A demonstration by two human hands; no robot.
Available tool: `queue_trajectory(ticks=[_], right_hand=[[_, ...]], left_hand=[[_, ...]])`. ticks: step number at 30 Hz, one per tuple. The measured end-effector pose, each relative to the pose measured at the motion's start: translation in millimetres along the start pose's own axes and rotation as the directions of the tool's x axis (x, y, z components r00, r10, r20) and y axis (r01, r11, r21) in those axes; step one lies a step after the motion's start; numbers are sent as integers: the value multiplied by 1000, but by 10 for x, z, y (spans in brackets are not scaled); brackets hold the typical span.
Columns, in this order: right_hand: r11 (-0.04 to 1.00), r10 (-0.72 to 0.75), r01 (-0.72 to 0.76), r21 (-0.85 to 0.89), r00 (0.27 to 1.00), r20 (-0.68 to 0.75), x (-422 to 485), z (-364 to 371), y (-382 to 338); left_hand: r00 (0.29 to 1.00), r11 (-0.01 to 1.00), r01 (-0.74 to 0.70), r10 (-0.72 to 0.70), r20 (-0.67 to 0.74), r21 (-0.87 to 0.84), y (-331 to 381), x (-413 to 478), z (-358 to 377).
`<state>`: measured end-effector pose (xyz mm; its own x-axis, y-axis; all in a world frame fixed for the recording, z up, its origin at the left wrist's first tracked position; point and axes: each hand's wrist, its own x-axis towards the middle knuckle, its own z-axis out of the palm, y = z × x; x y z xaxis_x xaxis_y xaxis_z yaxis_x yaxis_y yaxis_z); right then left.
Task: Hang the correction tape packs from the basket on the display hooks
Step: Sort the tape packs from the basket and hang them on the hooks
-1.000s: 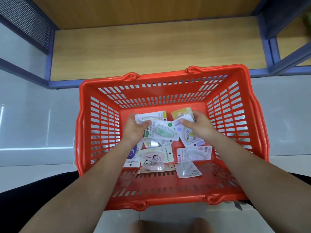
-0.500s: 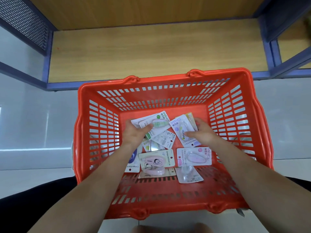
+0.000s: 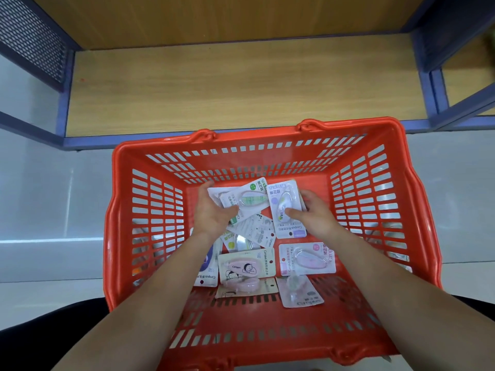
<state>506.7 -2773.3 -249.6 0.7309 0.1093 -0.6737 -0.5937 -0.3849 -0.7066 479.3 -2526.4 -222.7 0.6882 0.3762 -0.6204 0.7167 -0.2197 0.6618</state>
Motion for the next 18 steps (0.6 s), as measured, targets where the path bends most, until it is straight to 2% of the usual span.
queue_trajectory(ticks=[4,12,18], right_hand=[[1000,-20,19,20,999,31,-19,24,-86],[998,-58,56,28,993,101,-35,84,-106],[997,-57,52,48,993,106,-74,39,-178]], left_hand=[[998,1000,-12,14,68,-22,27,28,-53],[999,998,37,-37,4,-50,155,-6,14],[996,996,31,-37,77,80,159,-6,-71]])
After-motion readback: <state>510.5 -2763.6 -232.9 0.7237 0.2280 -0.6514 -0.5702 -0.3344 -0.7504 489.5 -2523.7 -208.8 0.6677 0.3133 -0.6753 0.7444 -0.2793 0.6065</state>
